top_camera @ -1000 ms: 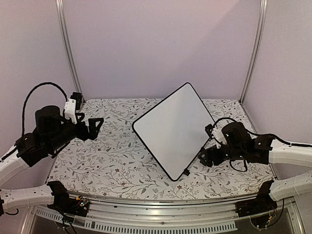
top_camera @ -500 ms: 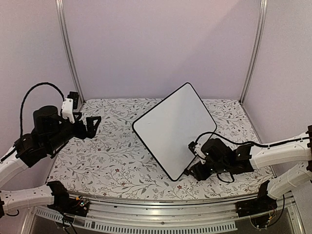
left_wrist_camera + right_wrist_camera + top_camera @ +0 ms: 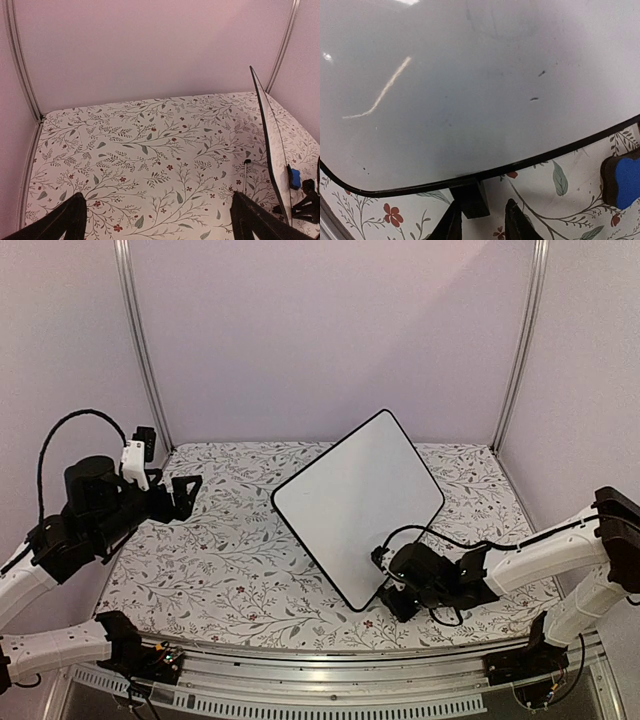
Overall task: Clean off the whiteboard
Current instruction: Reset both arms
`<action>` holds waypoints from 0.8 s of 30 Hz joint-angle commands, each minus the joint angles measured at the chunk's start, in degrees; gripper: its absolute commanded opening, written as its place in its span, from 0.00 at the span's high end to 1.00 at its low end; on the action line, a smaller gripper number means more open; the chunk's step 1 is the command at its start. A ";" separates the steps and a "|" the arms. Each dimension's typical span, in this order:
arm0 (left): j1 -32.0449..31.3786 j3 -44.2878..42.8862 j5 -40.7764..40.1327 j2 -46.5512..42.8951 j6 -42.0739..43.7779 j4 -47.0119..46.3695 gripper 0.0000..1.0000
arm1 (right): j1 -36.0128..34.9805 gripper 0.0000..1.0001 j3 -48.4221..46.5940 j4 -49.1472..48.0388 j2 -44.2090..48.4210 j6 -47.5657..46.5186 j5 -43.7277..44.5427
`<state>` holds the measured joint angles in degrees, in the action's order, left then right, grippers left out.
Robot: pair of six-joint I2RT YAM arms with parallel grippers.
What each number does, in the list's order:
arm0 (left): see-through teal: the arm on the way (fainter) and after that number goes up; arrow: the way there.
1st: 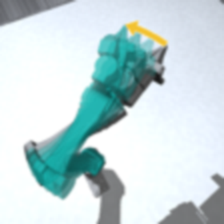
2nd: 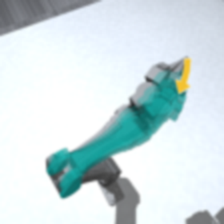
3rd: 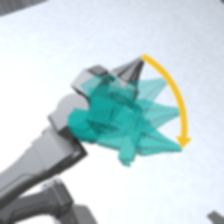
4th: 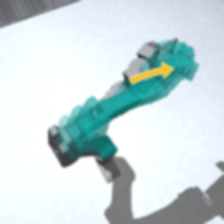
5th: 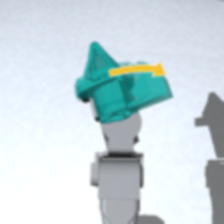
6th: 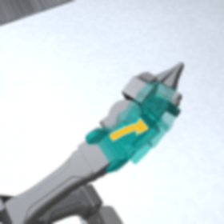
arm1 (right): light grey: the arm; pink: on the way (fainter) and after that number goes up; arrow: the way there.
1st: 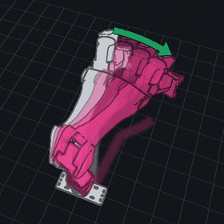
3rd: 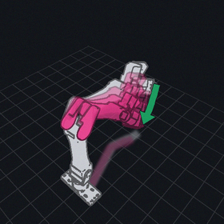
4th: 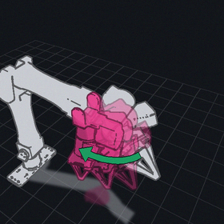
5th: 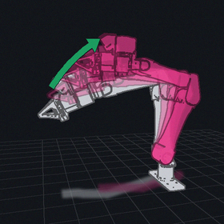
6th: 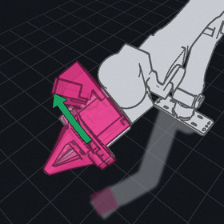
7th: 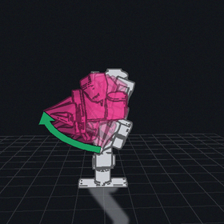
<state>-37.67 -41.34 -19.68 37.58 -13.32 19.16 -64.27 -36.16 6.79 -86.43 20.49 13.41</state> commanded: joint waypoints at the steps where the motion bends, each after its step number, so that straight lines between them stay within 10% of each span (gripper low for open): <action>1: 0.85 0.88 0.54 -0.90 0.62 -0.95 0.00 | -1.22 0.80 -2.31 -3.21 -3.17 0.68 1.39; 4: 1.09 0.91 0.28 -0.85 0.67 -0.95 0.00 | -1.88 1.00 -3.69 -4.43 -4.68 0.70 2.39; 24: 2.51 0.91 0.56 -1.48 0.30 -1.02 0.00 | -1.68 1.00 -31.36 -12.67 -31.38 -11.20 10.01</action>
<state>-35.81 -41.25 -19.20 36.97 -13.32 19.14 -66.30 -61.95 -0.60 -113.58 14.72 21.98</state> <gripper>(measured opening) 0.996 0.094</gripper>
